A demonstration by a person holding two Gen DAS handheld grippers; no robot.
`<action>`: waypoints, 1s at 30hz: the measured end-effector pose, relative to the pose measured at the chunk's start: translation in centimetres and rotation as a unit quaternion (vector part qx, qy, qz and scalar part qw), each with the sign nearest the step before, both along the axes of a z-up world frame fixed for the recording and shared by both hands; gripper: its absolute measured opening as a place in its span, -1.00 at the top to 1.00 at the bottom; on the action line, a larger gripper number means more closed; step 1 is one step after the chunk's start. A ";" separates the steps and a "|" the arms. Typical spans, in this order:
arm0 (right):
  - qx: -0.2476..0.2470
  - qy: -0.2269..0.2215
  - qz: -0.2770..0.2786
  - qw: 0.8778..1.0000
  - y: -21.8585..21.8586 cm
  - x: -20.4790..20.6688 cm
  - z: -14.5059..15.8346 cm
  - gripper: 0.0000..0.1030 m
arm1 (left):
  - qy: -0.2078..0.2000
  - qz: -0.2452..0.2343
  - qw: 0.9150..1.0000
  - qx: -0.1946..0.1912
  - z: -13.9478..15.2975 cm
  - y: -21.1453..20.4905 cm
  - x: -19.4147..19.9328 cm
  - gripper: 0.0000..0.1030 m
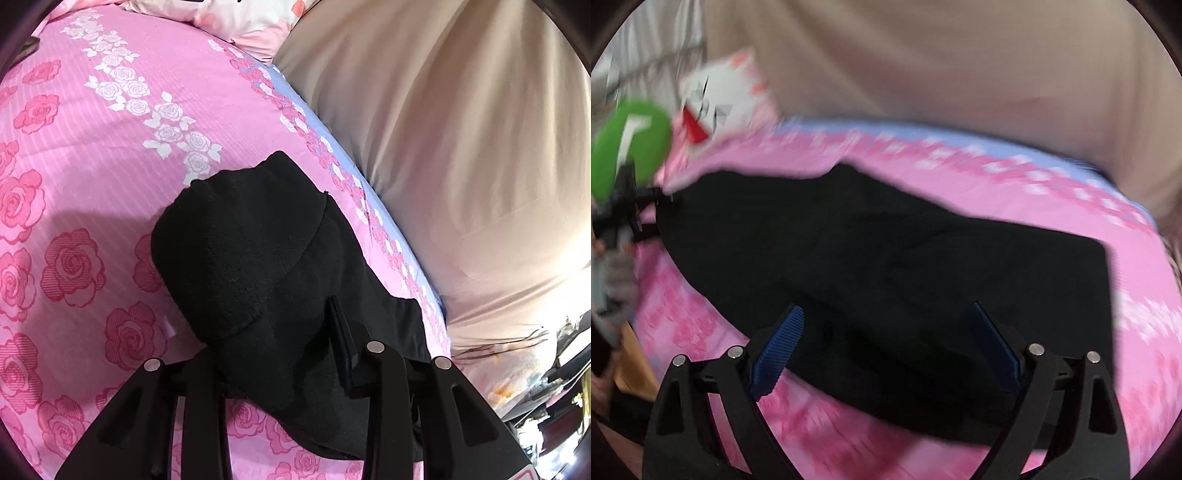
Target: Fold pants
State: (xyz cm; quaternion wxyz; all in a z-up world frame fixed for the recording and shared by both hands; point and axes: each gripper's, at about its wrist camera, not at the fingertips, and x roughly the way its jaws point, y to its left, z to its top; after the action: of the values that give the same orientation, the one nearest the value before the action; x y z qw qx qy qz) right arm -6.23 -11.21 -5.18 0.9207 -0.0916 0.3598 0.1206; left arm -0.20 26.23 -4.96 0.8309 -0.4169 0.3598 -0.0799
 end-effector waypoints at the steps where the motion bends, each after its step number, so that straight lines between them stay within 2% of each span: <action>1: -0.007 0.016 -0.002 1.000 0.1 1.1 -0.8 0.27 | -0.001 -0.001 1.000 -0.003 -0.1 0.2 -0.1 0.37; 3: 0.030 0.023 -0.011 0.999 -0.4 2.0 0.1 0.65 | -0.004 -0.002 1.000 -0.005 -0.2 0.3 -0.2 0.37; 7: 0.074 -0.022 -0.005 0.997 -0.4 1.4 4.8 0.69 | -0.008 -0.006 1.000 -0.013 -0.3 0.6 0.2 0.37; 9: 0.080 -0.008 0.012 0.997 0.7 2.1 4.4 0.68 | -0.009 -0.008 1.000 -0.019 -0.6 0.8 0.3 0.37; 12: 0.039 0.056 0.012 0.998 2.1 4.3 -0.7 0.51 | -0.009 -0.009 1.000 -0.025 -0.8 1.0 0.2 0.37; 13: 0.043 0.040 0.012 0.998 2.0 4.0 -1.0 0.47 | -0.008 -0.009 1.000 -0.025 -0.9 1.1 0.2 0.37; 15: 0.064 0.039 0.016 0.997 1.5 3.1 -0.1 0.14 | -0.008 -0.008 1.000 -0.020 -0.7 1.0 0.1 0.37; 17: 0.073 0.009 -0.002 0.997 0.4 1.6 1.4 -0.52 | -0.013 -0.009 1.000 -0.003 -0.1 0.6 0.1 0.38; 20: 0.079 -0.019 -0.023 0.996 -1.9 -0.1 3.1 -0.64 | -0.031 -0.007 0.999 0.044 2.1 -0.7 -0.1 0.53; 23: 0.097 -0.033 -0.062 0.993 -5.1 -1.3 3.8 -0.68 | -0.061 -0.014 0.996 0.062 5.5 -2.3 -0.5 0.61; 25: 0.108 -0.045 -0.087 0.989 -7.3 -2.2 4.0 -0.68 | -0.104 -0.035 0.990 0.089 9.8 -4.6 -1.0 0.68; 27: 0.119 -0.058 -0.112 0.985 -9.6 -3.1 4.3 -0.68 | -0.171 -0.075 0.975 0.121 15.4 -8.5 -2.1 0.90; 29: 0.136 -0.070 -0.132 0.979 -11.8 -4.1 4.5 -0.70 | -0.220 -0.122 0.957 0.143 19.7 -12.9 -3.2 0.90; 30: 0.142 -0.073 -0.140 0.977 -12.8 -4.3 4.4 -0.71 | -0.241 -0.143 0.946 0.165 21.5 -15.9 -3.8 0.85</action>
State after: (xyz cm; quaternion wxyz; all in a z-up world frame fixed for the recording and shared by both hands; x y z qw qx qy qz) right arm -10.51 -23.96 -0.74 0.9559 0.0827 0.2797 0.0331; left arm -4.04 10.34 16.54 0.9298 -0.1859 0.2132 -0.2355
